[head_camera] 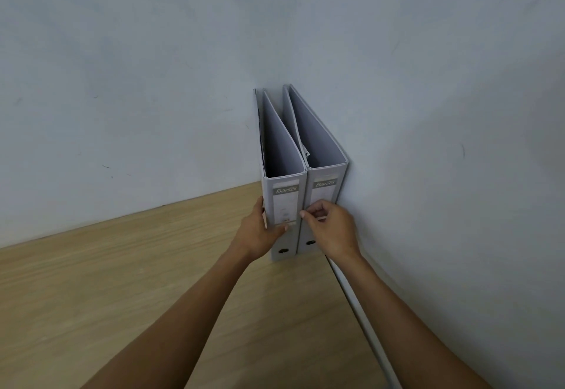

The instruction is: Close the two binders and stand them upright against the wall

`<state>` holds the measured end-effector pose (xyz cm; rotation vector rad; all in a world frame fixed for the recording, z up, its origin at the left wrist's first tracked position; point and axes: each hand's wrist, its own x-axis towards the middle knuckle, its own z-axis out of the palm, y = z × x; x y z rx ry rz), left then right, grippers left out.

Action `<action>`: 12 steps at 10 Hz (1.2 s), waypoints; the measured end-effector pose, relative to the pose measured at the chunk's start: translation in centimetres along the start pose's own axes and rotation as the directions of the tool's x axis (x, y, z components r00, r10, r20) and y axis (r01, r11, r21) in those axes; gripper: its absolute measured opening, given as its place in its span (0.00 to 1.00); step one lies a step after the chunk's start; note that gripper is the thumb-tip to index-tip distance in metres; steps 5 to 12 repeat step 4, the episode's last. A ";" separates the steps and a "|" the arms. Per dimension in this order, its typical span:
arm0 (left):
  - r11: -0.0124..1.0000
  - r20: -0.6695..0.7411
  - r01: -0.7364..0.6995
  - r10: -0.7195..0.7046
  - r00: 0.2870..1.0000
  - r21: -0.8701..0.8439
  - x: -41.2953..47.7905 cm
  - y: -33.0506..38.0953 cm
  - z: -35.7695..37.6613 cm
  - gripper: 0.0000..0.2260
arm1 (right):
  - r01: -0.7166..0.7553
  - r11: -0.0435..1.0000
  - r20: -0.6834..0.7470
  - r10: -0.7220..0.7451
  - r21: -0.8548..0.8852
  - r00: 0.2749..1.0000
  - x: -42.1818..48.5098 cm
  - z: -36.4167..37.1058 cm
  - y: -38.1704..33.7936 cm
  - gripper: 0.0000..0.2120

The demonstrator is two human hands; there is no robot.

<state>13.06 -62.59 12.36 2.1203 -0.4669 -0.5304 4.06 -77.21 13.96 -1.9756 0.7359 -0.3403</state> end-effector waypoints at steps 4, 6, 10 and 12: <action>0.999 -0.062 0.028 -0.031 0.998 -0.046 -5.4 -3.6 -7.1 0.35 | 0.029 0.996 0.050 -0.033 0.089 0.998 -2.5 2.5 -2.9 0.09; 0.999 -0.062 0.028 -0.031 0.998 -0.046 -5.4 -3.6 -7.1 0.35 | 0.029 0.996 0.050 -0.033 0.089 0.998 -2.5 2.5 -2.9 0.09; 0.999 -0.062 0.028 -0.031 0.998 -0.046 -5.4 -3.6 -7.1 0.35 | 0.029 0.996 0.050 -0.033 0.089 0.998 -2.5 2.5 -2.9 0.09; 0.999 -0.062 0.028 -0.031 0.998 -0.046 -5.4 -3.6 -7.1 0.35 | 0.029 0.996 0.050 -0.033 0.089 0.998 -2.5 2.5 -2.9 0.09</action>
